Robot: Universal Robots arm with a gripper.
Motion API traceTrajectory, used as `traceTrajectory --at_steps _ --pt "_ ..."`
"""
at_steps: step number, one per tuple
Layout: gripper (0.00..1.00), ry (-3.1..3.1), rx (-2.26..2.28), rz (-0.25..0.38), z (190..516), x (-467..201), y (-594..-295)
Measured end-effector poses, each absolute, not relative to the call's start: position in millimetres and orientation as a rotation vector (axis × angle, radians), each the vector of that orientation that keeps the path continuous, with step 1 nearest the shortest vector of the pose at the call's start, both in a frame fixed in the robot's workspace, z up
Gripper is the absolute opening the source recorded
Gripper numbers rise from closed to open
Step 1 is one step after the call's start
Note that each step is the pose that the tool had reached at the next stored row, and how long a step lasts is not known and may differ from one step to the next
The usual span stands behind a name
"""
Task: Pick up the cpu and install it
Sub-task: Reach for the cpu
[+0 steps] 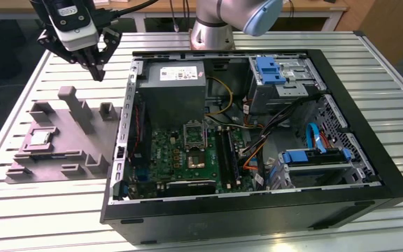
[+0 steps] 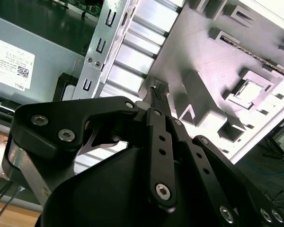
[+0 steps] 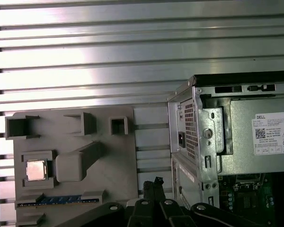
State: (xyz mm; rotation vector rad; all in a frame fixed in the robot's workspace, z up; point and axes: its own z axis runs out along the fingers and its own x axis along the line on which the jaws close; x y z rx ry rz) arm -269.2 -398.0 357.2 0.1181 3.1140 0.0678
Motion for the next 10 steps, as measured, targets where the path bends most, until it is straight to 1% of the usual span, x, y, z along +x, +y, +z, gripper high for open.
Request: traceTrajectory --at_steps 10 --pt "0.11 3.114 0.11 0.068 357.2 -269.8 -398.1"
